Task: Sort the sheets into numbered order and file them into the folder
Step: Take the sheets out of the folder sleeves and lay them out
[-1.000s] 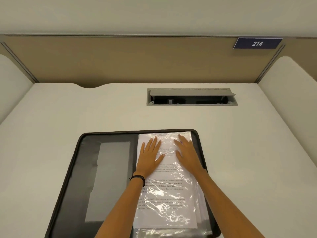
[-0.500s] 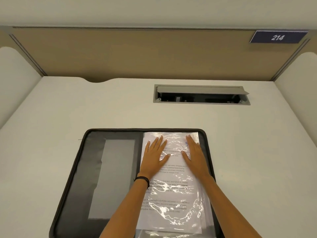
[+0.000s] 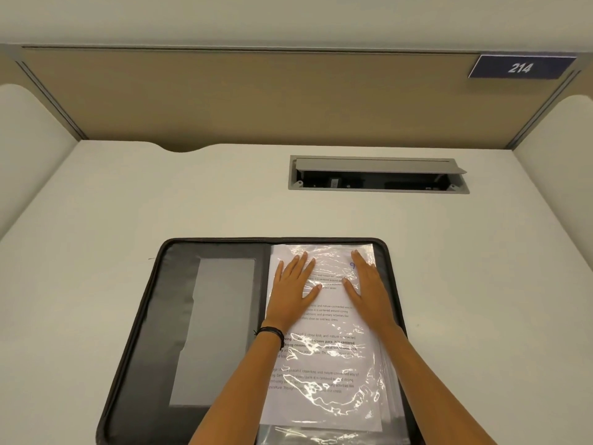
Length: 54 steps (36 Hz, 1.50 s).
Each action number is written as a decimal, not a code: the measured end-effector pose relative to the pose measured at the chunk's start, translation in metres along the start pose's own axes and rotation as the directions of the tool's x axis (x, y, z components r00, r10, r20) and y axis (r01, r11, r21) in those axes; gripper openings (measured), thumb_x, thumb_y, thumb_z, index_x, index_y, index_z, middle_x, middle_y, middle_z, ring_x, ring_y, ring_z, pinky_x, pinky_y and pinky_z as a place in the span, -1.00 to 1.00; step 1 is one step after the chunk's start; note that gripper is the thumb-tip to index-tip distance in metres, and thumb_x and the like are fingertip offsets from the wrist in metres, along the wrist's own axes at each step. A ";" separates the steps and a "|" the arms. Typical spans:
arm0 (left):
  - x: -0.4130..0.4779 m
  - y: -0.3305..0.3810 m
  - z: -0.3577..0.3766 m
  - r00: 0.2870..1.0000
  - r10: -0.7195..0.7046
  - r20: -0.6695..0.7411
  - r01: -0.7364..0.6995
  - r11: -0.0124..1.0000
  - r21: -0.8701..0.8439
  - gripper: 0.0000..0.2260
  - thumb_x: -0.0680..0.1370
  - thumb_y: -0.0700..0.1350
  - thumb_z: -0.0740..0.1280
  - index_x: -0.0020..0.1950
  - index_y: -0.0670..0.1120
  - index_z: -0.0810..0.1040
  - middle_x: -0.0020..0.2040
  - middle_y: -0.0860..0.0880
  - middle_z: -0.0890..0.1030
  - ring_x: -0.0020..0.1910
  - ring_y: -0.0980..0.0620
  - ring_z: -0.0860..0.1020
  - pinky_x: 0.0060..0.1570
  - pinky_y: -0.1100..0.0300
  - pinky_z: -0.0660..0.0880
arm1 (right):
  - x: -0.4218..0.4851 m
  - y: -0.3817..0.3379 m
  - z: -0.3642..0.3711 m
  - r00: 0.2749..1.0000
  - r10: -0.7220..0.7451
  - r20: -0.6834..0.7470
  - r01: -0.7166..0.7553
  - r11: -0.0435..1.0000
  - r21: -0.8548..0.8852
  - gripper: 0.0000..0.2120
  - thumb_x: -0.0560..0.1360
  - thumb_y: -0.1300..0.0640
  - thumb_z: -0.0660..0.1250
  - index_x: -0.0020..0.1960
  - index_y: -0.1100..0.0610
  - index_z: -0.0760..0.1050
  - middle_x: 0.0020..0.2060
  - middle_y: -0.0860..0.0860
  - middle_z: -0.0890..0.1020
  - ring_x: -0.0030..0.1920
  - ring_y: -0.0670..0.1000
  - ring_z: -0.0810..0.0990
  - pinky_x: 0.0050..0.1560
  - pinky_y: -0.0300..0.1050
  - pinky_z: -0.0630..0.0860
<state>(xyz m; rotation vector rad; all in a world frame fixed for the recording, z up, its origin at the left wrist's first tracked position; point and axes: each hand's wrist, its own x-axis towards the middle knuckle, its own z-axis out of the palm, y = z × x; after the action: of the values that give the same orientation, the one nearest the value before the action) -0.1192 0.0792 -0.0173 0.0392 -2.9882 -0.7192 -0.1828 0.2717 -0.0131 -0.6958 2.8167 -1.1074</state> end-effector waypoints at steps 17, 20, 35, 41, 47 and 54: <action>-0.002 0.001 0.003 0.997 -0.006 -0.078 0.007 1.000 0.012 -0.45 0.58 0.20 0.02 0.52 -0.02 0.23 0.50 -0.03 0.28 0.44 0.00 0.29 0.48 -0.05 -0.06 | -0.005 -0.002 -0.002 0.997 0.060 -0.042 -0.059 0.997 0.045 -0.57 0.59 0.10 0.24 0.44 0.04 0.30 0.37 -0.12 0.40 0.38 -0.10 0.30 0.43 -0.23 0.10; -0.002 0.001 0.003 0.995 -0.005 -0.102 0.007 1.000 0.022 -0.44 0.58 0.21 0.03 0.51 -0.02 0.25 0.49 -0.01 0.30 0.39 0.03 0.34 0.47 -0.05 -0.04 | -0.006 -0.002 -0.002 0.998 0.043 -0.052 -0.042 0.999 0.024 -0.60 0.59 0.13 0.24 0.42 0.08 0.34 0.34 -0.07 0.45 0.34 -0.06 0.37 0.44 -0.22 0.08; -0.002 0.003 0.010 0.963 0.039 -0.267 0.018 0.978 0.209 -0.51 0.54 0.17 0.08 0.32 -0.05 0.51 0.25 0.01 0.58 0.10 0.07 0.57 0.22 -0.15 0.40 | 0.000 -0.011 -0.006 0.998 0.051 -0.026 -0.054 0.993 -0.105 -0.56 0.56 -0.05 0.09 0.37 0.09 0.40 0.30 -0.02 0.49 0.33 -0.02 0.42 0.49 -0.03 -0.14; -0.002 0.003 0.010 0.941 0.071 -0.331 0.011 0.971 0.239 -0.53 0.55 0.16 0.08 0.30 -0.06 0.53 0.20 0.02 0.60 0.07 0.07 0.57 0.21 -0.14 0.42 | 0.021 -0.026 -0.004 0.997 -0.044 0.069 0.059 0.971 -0.233 -0.50 0.55 0.12 0.29 0.45 0.14 0.27 0.42 0.06 0.35 0.44 0.01 0.27 0.48 0.06 -0.26; -0.003 0.005 0.008 0.928 0.080 -0.365 0.013 0.969 0.245 -0.54 0.56 0.14 0.08 0.27 -0.06 0.55 0.15 0.01 0.62 0.02 0.05 0.58 0.19 -0.12 0.44 | 0.025 -0.036 0.008 0.994 -0.047 0.102 0.067 0.978 -0.196 -0.51 0.59 0.14 0.23 0.48 0.16 0.20 0.44 0.04 0.33 0.43 -0.01 0.31 0.46 -0.07 -0.35; -0.003 0.005 0.008 0.937 0.067 -0.344 0.009 0.977 0.215 -0.56 0.56 0.14 0.08 0.29 -0.05 0.52 0.16 0.00 0.60 0.05 0.03 0.58 0.21 -0.13 0.42 | 0.012 -0.038 0.018 0.999 -0.044 -0.005 0.043 0.985 -0.165 -0.62 0.60 0.18 0.21 0.41 0.14 0.35 0.31 0.02 0.50 0.29 -0.02 0.48 0.49 -0.14 -0.30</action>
<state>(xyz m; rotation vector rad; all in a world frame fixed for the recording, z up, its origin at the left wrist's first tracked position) -0.1168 0.0873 -0.0224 0.1202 -2.6998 -0.3389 -0.1748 0.2308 -0.0002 -0.7691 2.9386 -0.8921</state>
